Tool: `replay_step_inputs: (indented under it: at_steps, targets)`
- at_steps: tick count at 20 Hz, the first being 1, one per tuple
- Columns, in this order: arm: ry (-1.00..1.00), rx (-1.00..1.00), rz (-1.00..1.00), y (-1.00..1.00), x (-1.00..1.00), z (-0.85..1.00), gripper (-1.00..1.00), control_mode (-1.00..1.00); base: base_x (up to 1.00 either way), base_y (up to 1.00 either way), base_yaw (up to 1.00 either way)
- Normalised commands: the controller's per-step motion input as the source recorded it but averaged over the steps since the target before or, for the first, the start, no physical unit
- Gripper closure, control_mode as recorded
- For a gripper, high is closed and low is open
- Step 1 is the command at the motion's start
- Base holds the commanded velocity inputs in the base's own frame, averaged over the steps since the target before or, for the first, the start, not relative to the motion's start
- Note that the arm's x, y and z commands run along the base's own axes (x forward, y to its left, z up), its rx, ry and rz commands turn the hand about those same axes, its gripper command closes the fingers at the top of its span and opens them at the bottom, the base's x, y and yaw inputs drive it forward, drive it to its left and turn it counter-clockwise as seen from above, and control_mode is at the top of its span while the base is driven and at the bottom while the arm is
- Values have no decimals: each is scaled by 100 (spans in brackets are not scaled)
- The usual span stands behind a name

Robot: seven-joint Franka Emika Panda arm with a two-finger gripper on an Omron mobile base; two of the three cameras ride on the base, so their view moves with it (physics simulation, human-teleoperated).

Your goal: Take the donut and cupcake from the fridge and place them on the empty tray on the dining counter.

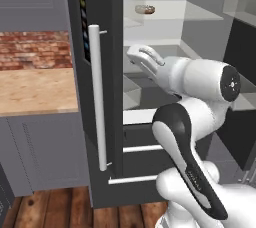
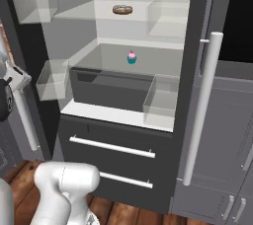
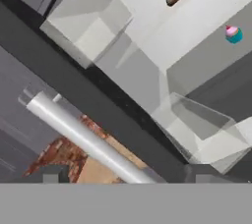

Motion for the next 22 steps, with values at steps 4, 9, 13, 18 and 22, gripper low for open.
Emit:
replay_step_inputs:
  at_steps: [4,9,13,18,22]
  targets:
    - [23,63,31,-78,38,-27,-100,-100,0,0,0]
    - [16,48,12,-24,33,-28,-100,-100,0,0,0]
    - [13,37,4,0,67,-20,-100,-100,0,0,0]
    - [21,22,21,11,66,-3,-100,-100,0,0,0]
    - [6,1,24,22,59,0,-100,-100,0,0,0]
